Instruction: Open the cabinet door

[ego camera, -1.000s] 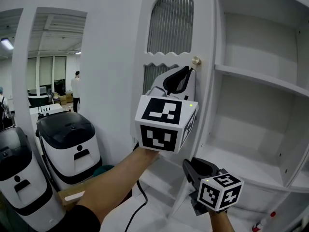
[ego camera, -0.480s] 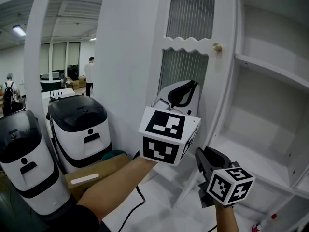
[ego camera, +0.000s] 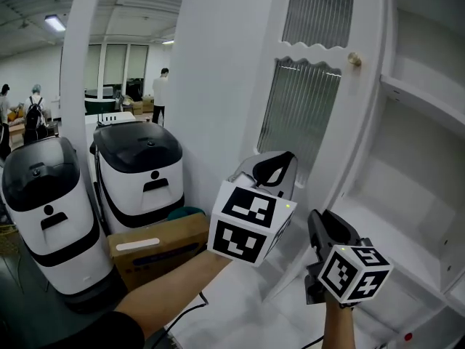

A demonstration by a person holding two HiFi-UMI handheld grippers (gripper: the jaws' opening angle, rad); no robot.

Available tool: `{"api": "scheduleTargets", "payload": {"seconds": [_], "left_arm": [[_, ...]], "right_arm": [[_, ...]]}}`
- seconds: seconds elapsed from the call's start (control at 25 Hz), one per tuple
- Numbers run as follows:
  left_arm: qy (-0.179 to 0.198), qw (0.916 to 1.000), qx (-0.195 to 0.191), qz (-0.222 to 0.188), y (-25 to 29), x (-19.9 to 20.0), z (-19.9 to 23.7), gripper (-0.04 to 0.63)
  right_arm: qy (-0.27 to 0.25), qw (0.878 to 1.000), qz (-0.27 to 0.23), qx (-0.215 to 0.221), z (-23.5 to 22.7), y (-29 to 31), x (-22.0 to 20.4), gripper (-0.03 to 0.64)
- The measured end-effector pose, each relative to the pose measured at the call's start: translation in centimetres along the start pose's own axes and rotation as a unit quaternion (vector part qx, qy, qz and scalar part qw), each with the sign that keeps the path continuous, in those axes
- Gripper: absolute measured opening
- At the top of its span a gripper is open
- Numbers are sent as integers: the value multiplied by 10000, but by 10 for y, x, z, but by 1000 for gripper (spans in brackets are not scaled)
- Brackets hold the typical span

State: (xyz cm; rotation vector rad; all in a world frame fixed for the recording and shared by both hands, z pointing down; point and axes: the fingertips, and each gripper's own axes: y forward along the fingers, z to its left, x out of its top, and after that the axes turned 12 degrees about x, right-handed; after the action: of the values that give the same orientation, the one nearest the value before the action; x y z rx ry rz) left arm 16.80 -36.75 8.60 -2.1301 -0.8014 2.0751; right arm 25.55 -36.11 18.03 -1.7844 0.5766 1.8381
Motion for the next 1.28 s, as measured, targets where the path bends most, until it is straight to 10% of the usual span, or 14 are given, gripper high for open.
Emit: {"api": "scheduleTargets", "payload": {"seconds": [0.72,1.28], "left_arm": [[-316,9910,552,1174,-56,-84,11,14],[98,9896,712,1245,-87,-71,31,12]], "right_arm": [[-17,9998,-143,164,31,-7,-1,71],[-127,9992,-161,345,81,-1,-1,69]]}}
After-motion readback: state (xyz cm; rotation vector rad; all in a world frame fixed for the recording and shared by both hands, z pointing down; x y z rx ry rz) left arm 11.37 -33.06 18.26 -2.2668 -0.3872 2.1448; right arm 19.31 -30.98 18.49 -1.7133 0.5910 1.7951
